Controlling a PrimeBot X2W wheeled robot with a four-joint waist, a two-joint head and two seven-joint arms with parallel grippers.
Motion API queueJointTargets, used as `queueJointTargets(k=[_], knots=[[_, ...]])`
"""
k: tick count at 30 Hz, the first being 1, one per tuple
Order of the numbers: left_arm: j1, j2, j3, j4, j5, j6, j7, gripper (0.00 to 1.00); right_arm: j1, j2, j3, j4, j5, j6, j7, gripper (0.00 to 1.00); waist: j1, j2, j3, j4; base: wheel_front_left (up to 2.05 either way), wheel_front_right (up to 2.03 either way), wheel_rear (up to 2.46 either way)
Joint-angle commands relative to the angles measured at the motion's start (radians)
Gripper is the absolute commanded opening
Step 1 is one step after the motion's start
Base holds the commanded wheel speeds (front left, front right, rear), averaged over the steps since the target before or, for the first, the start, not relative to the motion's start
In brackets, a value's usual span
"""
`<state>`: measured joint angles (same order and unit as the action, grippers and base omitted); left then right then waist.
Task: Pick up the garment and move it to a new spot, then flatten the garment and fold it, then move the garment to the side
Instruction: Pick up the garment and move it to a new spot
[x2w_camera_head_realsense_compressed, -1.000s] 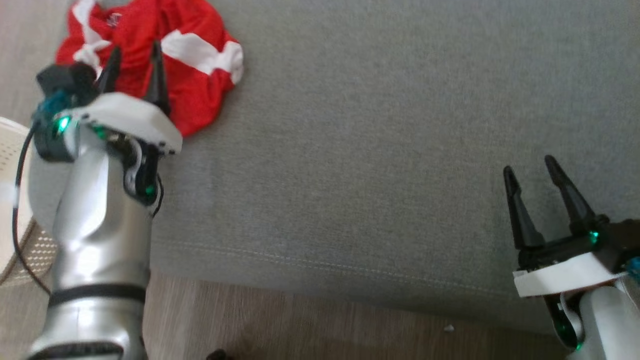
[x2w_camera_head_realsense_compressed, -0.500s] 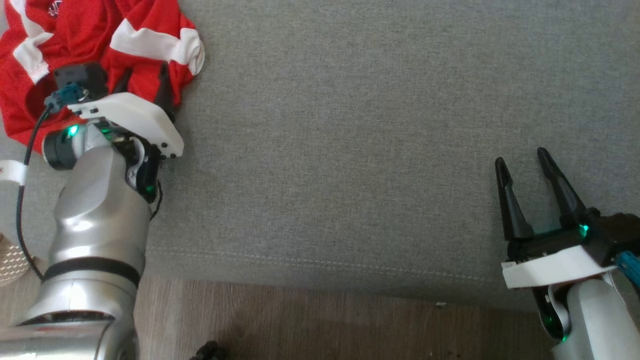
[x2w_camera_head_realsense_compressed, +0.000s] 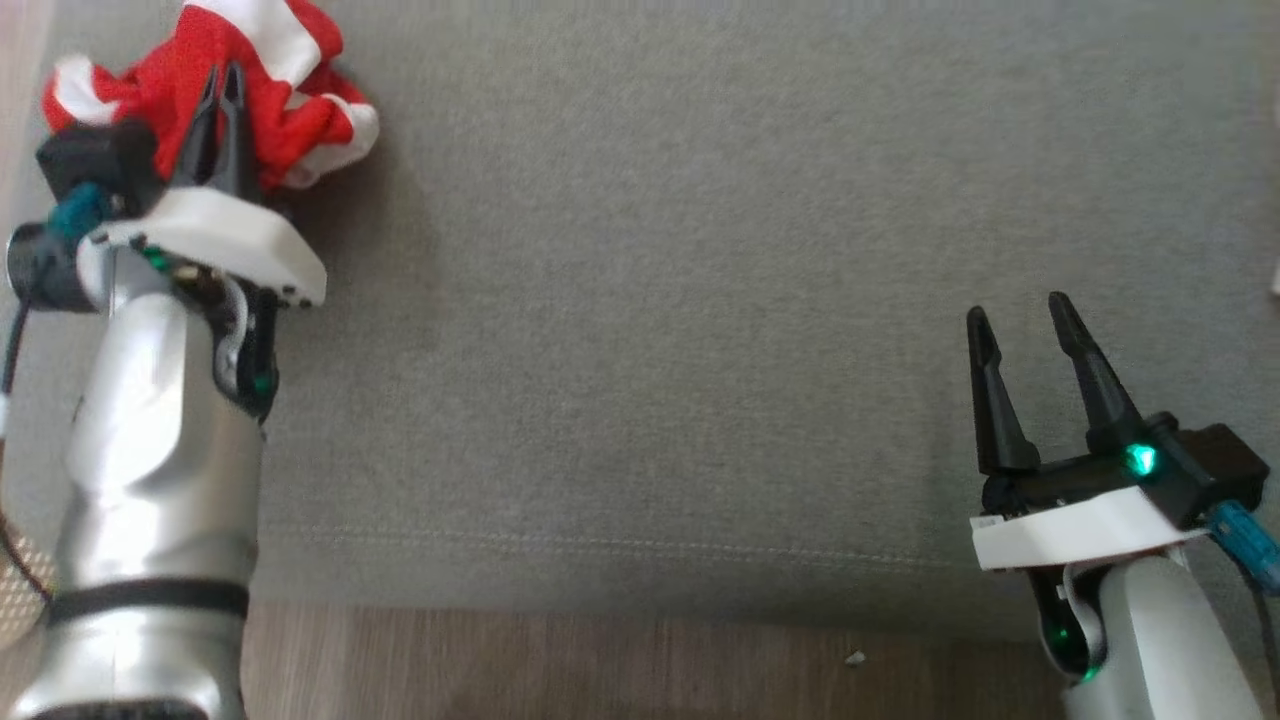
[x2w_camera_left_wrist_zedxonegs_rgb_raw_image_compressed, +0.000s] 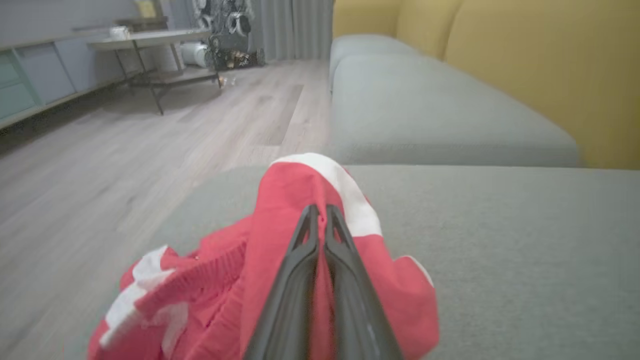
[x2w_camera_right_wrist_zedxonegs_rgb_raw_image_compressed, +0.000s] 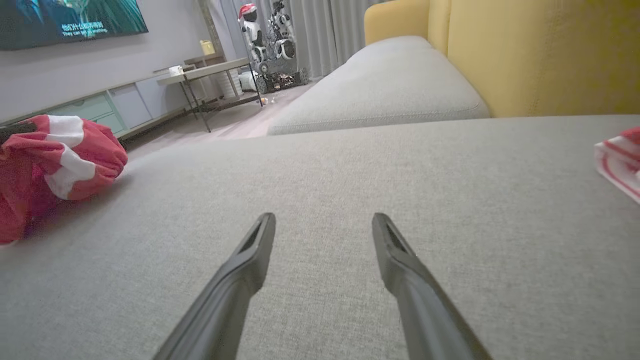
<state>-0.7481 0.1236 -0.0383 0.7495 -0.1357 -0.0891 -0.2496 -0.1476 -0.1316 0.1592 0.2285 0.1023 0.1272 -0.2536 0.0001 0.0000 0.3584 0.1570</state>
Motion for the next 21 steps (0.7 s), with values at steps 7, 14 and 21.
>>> queueJointTargets(k=[7,14,21], knots=[[0.092,0.039,-0.044,-0.232,0.025,-0.022,-0.012,0.0,-0.017,0.044,0.002,-0.084,0.014,0.003,-0.008,1.0,-0.0001,0.0,-0.092,-0.111,0.0,0.0,0.0],[0.151,-0.022,-0.117,-0.341,0.029,-0.014,-0.005,0.0,-0.02,0.065,-0.012,-0.13,0.024,0.003,-0.008,1.0,-0.0001,0.0,-0.121,-0.225,0.0,0.0,0.0],[0.123,-0.067,-0.22,-0.301,0.012,0.014,0.001,0.0,-0.031,0.074,-0.018,-0.14,0.028,0.003,-0.008,1.0,-0.0001,0.0,-0.087,-0.333,0.0,0.0,0.0]])
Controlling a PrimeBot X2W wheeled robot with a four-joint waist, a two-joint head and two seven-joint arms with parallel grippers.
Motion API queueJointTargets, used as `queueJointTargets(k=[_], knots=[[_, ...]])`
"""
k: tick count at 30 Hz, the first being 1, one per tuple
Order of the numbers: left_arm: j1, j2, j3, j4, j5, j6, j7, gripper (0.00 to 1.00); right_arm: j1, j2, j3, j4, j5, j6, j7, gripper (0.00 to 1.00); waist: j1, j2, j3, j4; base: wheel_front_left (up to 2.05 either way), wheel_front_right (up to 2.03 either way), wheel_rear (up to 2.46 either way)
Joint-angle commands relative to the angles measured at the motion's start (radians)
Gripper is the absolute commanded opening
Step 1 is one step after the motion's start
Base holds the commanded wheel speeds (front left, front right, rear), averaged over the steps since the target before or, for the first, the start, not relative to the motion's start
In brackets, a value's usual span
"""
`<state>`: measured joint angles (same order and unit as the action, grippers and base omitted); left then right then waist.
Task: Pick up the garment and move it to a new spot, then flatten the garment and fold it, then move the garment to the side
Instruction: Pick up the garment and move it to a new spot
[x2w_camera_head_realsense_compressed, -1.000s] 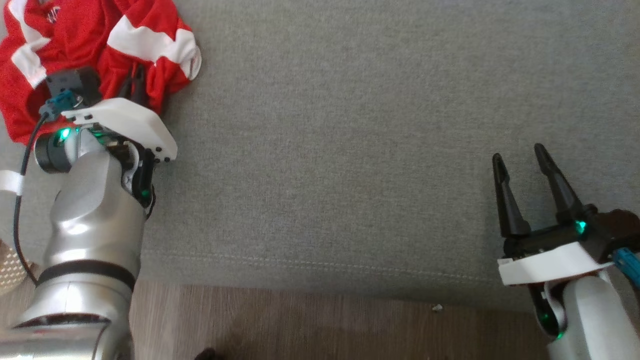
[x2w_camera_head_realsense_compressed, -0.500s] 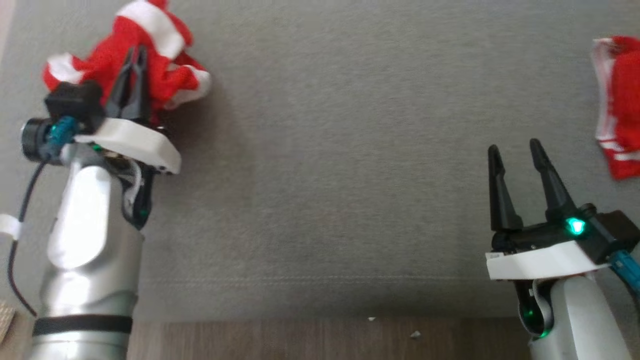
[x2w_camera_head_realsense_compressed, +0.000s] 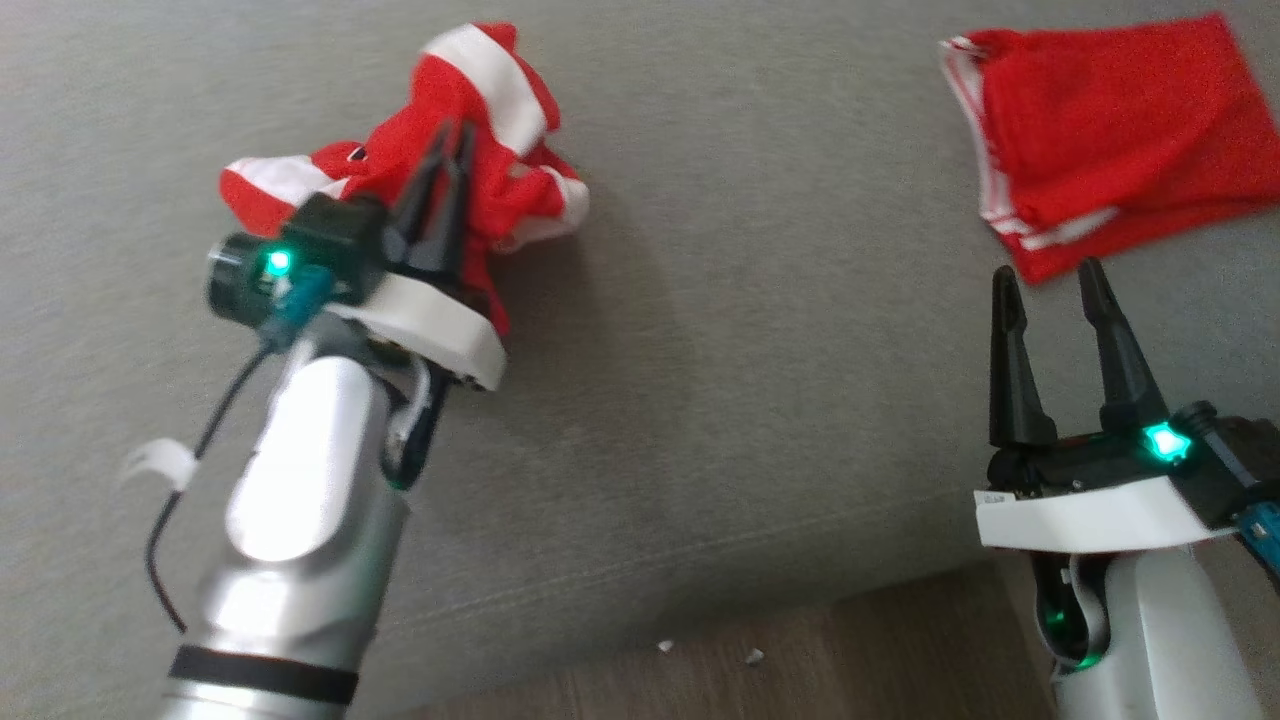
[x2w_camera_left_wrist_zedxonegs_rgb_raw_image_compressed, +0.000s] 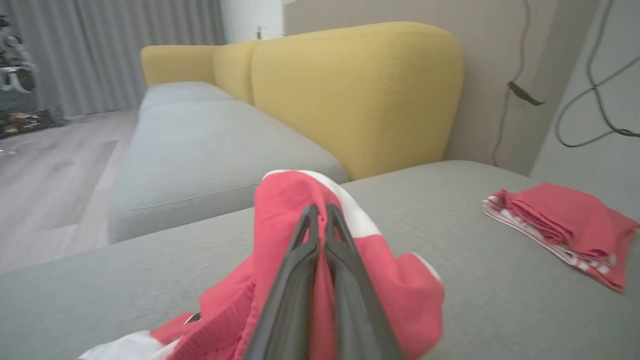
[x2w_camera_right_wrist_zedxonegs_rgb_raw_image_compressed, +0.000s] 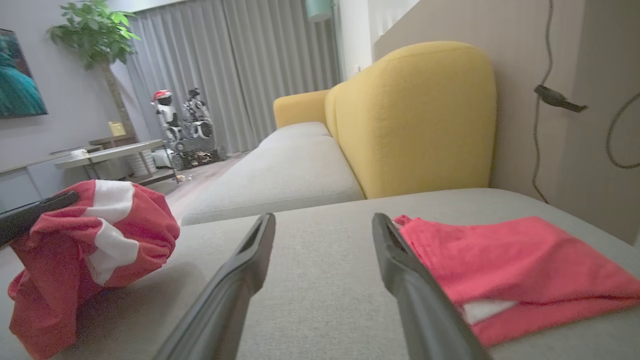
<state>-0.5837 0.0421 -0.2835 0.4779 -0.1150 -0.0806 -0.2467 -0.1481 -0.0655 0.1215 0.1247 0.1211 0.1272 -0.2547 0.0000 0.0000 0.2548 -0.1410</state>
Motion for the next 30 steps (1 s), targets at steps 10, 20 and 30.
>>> queueJointTargets(k=[10,20,30], knots=[[-0.011,0.008,-0.248,0.109,-0.169,0.049,0.048,1.0,-0.046,0.014,0.039,-0.023,0.017,0.003,-0.007,1.0,0.0,0.0,0.043,-0.104,0.0,0.0,0.0],[0.133,0.008,-0.387,0.002,-0.354,0.094,0.021,1.0,0.006,0.015,0.046,0.015,0.023,0.003,-0.007,1.0,0.0,0.0,-0.087,-0.028,0.0,0.0,0.0],[0.417,0.077,-0.189,-0.373,-0.222,0.304,-0.015,1.0,0.102,0.015,0.038,0.063,0.047,0.003,-0.007,1.0,0.0,0.0,-0.244,0.126,0.0,0.0,0.0]])
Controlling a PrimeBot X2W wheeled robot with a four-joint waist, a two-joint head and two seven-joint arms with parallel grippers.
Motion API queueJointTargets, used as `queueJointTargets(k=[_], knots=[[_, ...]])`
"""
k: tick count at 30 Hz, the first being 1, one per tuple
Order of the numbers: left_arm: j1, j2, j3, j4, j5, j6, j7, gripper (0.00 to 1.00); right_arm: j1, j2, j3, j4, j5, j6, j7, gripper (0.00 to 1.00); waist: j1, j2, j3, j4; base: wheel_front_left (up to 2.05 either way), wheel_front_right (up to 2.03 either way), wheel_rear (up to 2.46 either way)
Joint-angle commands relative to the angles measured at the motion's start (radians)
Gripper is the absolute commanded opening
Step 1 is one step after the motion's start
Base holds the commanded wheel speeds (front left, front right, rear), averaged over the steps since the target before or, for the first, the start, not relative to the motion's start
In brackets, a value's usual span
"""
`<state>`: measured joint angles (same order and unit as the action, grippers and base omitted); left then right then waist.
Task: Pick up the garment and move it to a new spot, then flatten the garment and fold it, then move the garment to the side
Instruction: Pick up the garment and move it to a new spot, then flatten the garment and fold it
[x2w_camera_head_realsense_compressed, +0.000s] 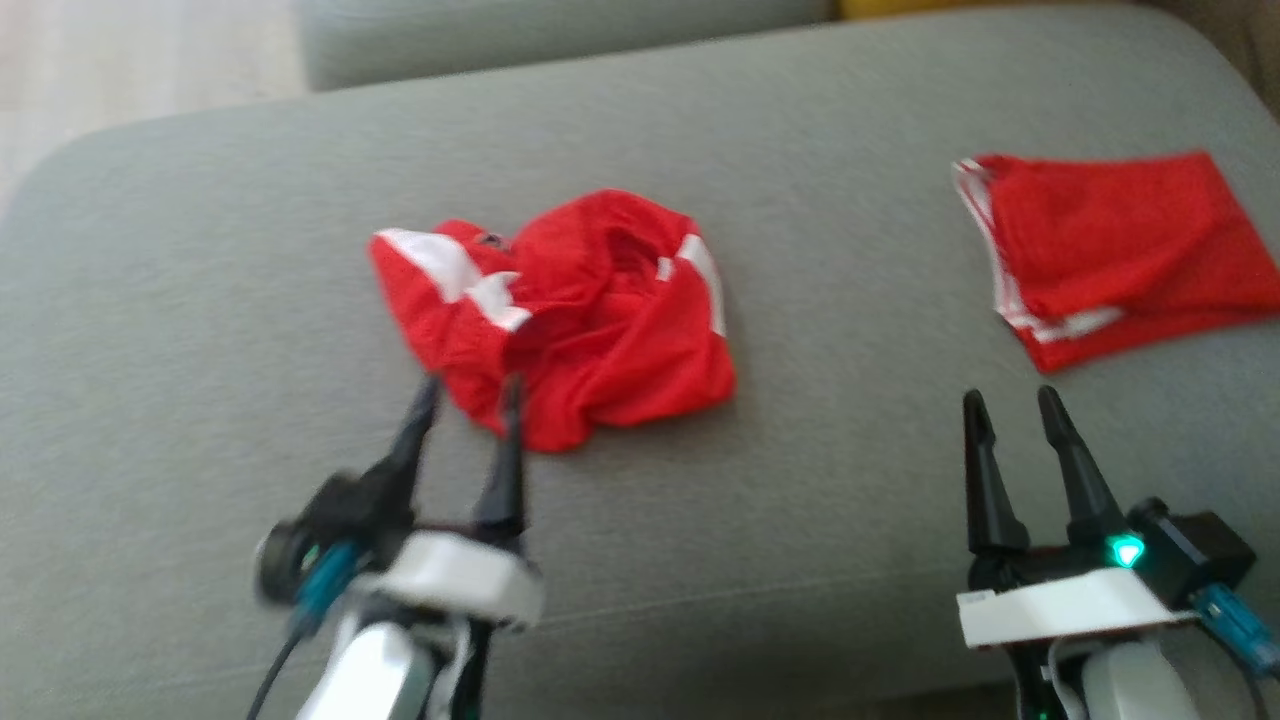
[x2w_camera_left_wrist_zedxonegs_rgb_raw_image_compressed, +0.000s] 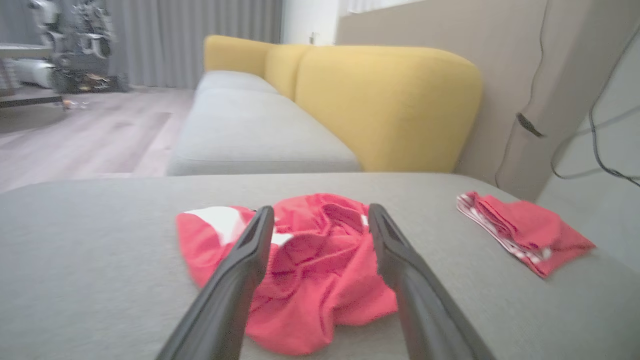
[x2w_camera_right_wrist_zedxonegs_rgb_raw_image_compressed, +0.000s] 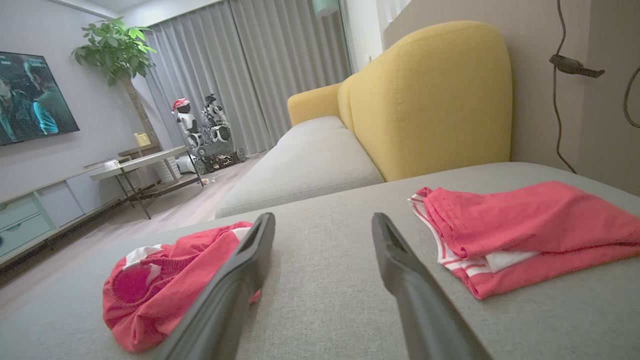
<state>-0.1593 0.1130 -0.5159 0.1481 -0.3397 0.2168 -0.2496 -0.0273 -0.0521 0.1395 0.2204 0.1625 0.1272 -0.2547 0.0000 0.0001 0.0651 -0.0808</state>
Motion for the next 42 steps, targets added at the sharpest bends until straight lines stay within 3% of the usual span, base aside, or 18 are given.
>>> queueJointTargets(k=[1,6,13,42], knots=[[0.033,0.007,0.077,-0.082,0.01,0.015,-0.012,1.0,-0.011,0.002,0.016,-0.035,0.006,0.003,-0.007,1.0,0.0,-0.0001,-0.059,0.078,0.0,0.0,0.0],[0.184,0.021,0.191,-0.236,0.127,0.026,-0.012,1.0,0.04,0.002,0.0,-0.06,0.021,0.003,-0.007,1.0,0.0,-0.0001,-0.071,0.132,0.0,0.0,0.0],[0.362,-0.007,0.257,-0.295,0.246,0.019,-0.012,1.0,0.131,0.002,0.061,-0.101,-0.033,0.003,-0.007,1.0,0.0,-0.0001,-0.107,0.161,0.0,0.0,0.0],[0.407,-0.048,0.322,-0.259,0.288,-0.073,-0.012,1.0,0.153,0.002,0.067,-0.086,-0.019,0.003,-0.007,1.0,0.0,-0.0001,-0.129,0.15,0.0,0.0,0.0]])
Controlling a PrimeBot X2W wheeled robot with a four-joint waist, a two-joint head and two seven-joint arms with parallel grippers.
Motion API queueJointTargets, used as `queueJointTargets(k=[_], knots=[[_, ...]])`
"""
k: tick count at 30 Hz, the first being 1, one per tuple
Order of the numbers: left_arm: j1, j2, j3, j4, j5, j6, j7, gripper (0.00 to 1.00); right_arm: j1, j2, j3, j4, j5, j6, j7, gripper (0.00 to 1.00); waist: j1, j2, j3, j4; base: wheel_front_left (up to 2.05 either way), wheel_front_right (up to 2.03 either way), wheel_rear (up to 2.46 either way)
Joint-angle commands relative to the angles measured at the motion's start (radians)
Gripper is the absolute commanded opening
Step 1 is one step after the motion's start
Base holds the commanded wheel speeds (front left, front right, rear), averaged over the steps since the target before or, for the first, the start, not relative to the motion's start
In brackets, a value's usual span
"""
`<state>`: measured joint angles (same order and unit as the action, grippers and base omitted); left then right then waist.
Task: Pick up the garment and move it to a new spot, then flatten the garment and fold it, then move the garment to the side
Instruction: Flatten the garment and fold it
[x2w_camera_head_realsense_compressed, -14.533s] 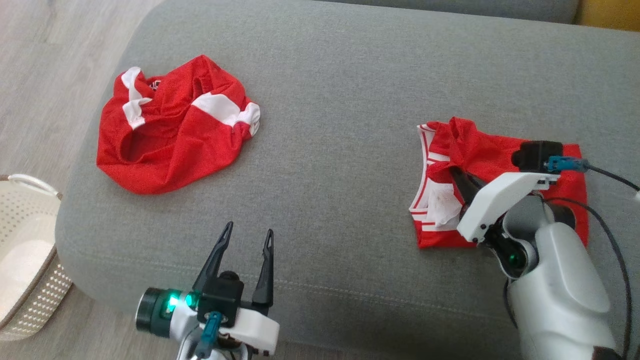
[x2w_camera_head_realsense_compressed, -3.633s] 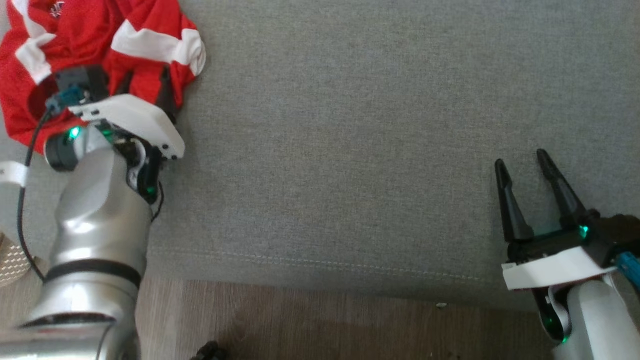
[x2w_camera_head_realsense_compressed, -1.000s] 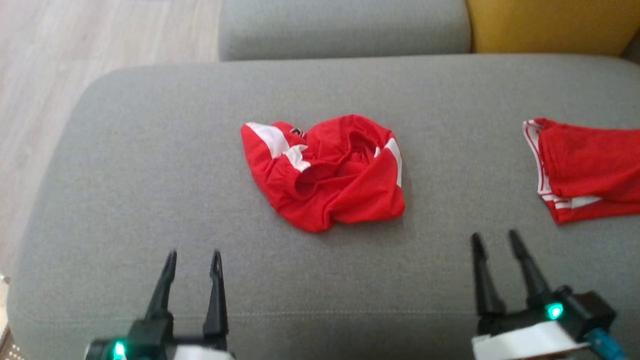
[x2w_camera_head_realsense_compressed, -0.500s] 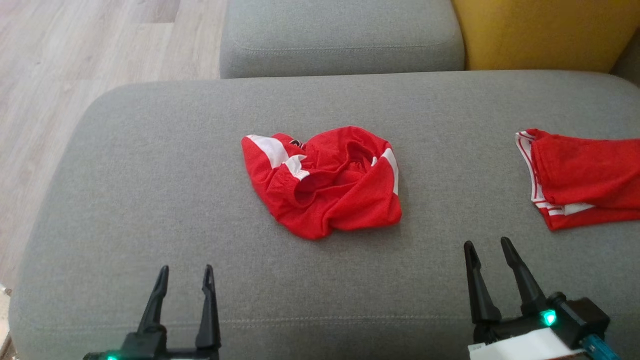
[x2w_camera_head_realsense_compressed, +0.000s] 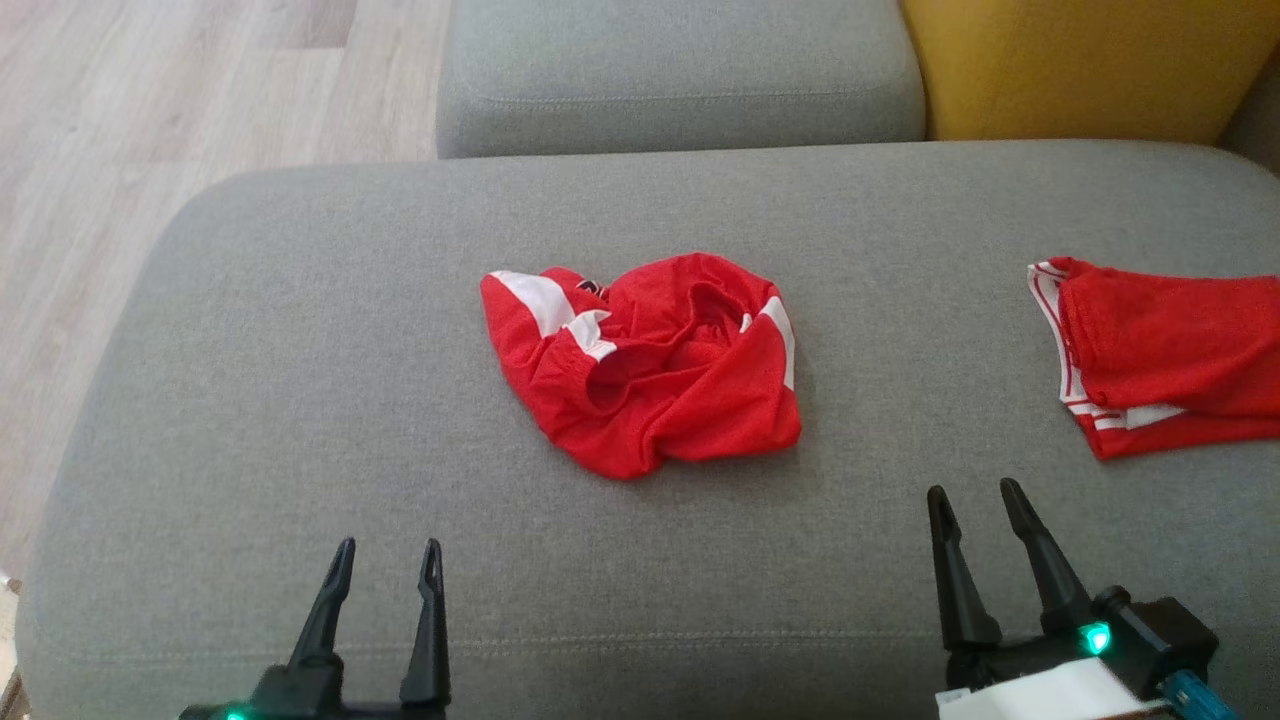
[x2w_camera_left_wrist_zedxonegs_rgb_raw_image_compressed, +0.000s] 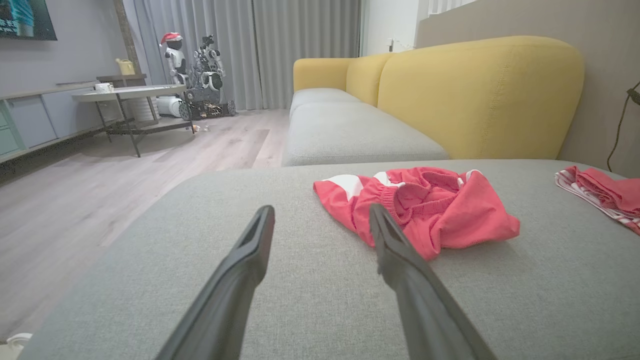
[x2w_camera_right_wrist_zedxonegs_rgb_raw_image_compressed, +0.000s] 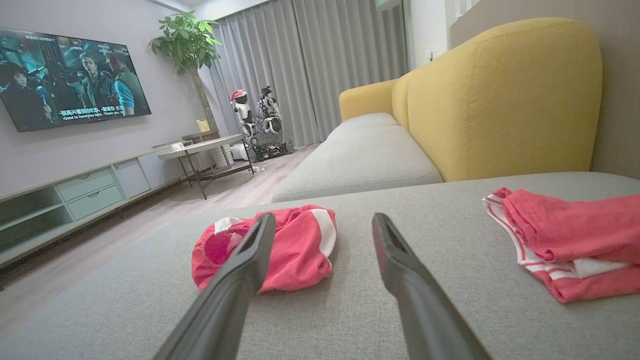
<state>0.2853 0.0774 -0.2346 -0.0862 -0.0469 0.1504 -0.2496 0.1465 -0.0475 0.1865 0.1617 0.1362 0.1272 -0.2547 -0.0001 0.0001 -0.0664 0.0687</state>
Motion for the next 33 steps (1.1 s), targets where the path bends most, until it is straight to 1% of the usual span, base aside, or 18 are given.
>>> queueJointTargets(k=[1,4,7,9,11,14,16,19,22,25,28,30,31,33], knots=[[-0.045,-0.013,0.044,-0.02,-0.013,-0.016,-0.012,1.0,-0.022,-0.003,0.019,-0.028,0.008,0.003,-0.007,1.0,0.0001,-0.0001,0.005,0.001,0.0,0.0,0.0],[-0.084,-0.013,0.052,0.008,-0.048,-0.074,-0.012,1.0,-0.025,-0.003,0.02,-0.026,0.004,0.003,-0.007,1.0,0.0001,-0.0001,0.019,0.005,0.0,0.0,0.0],[-0.155,0.002,0.055,0.073,-0.088,-0.156,-0.012,1.0,-0.034,-0.003,0.024,-0.024,-0.007,0.003,-0.007,1.0,0.0001,-0.0001,0.038,0.006,0.0,0.0,0.0],[-0.223,0.016,0.05,0.119,-0.113,-0.203,-0.005,1.0,-0.042,-0.003,0.025,-0.026,-0.014,0.003,-0.007,1.0,0.0001,-0.0001,0.055,0.004,0.0,0.0,0.0],[-0.302,0.019,0.045,0.138,-0.151,-0.232,0.031,1.0,-0.055,-0.003,0.027,-0.03,-0.022,0.003,-0.007,1.0,0.0001,-0.0001,0.085,-0.004,0.0,0.0,0.0],[-0.438,0.018,0.026,0.148,-0.227,-0.261,0.124,1.0,-0.088,-0.006,0.019,-0.045,-0.032,0.003,-0.007,1.0,0.0001,-0.0001,0.149,-0.015,0.0,0.0,0.0],[-0.528,0.016,0.0,0.164,-0.302,-0.273,0.211,1.0,-0.109,-0.009,0.014,-0.055,-0.036,0.003,-0.007,1.0,0.0001,-0.0001,0.192,-0.025,0.0,0.0,0.0],[-0.664,0.023,-0.056,0.188,-0.439,-0.28,0.374,1.0,-0.135,-0.017,0.015,-0.064,-0.042,0.003,-0.007,1.0,0.0001,-0.0001,0.246,-0.04,0.0,0.0,0.0],[-0.804,0.065,-0.109,0.228,-0.544,-0.281,0.52,1.0,-0.162,-0.026,0.025,-0.066,-0.048,0.003,-0.007,1.0,0.0001,-0.0001,0.289,-0.056,0.0,0.0,0.0],[-0.925,0.071,-0.108,0.312,-0.622,-0.281,0.64,1.0,-0.188,-0.032,0.031,-0.063,-0.047,0.003,-0.007,1.0,0.0001,-0.0001,0.313,-0.078,0.0,0.0,0.0],[-1.024,0.055,-0.112,0.408,-0.672,-0.278,0.75,1.0,-0.203,-0.033,0.029,-0.058,-0.046,0.003,-0.007,1.0,0.0001,-0.0001,0.322,-0.099,0.0,0.0,0.0],[-1.076,0.045,-0.126,0.463,-0.687,-0.267,0.823,1.0,-0.212,-0.032,0.037,-0.053,-0.043,0.003,-0.007,1.0,0.0001,-0.0001,0.33,-0.115,0.0,0.0,0.0],[-1.076,0.045,-0.126,0.463,-0.687,-0.267,0.823,1.0,-0.212,-0.032,0.037,-0.053,-0.043,0.003,-0.007,1.0,0.0001,-0.0001,0.33,-0.115,0.0,0.0,0.0],[-1.119,0.034,-0.137,0.509,-0.703,-0.257,0.884,1.0,-0.221,-0.032,0.044,-0.051,-0.042,0.003,-0.007,1.0,0.0001,-0.0001,0.341,-0.128,0.0,0.0,0.0]])
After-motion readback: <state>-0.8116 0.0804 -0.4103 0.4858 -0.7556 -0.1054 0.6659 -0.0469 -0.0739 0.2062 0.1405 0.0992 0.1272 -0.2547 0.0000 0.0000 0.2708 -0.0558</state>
